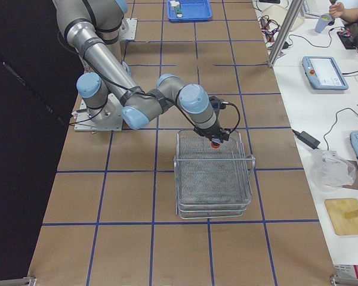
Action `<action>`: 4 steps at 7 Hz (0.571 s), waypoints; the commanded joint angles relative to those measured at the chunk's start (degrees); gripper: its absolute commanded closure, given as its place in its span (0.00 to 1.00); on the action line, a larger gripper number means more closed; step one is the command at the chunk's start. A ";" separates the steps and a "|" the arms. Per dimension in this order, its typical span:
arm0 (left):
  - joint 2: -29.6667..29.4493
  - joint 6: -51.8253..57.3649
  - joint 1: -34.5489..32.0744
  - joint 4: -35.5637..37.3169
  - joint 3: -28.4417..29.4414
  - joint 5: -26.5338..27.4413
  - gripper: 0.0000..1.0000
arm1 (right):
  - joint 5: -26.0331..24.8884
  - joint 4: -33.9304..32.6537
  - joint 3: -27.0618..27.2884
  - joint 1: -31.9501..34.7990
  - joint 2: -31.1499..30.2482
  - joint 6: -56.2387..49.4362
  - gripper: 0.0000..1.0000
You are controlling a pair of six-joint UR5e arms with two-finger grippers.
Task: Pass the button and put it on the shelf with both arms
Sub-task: 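Carry the button with the right gripper over the wire mesh basket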
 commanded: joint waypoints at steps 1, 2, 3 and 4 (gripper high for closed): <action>-0.34 -0.24 0.19 0.83 0.44 0.26 0.00 | -4.52 0.37 0.19 0.17 -0.58 3.88 0.08; -0.35 -0.24 0.19 0.84 0.27 0.17 0.00 | -4.72 2.37 -0.33 0.43 -0.93 5.20 0.00; -0.35 -0.24 0.19 0.93 0.18 0.09 0.00 | -4.63 2.91 -0.33 0.96 -3.20 8.17 0.00; -0.43 -0.24 0.19 0.93 0.10 0.26 0.00 | -4.81 7.27 0.28 3.31 -6.18 11.25 0.00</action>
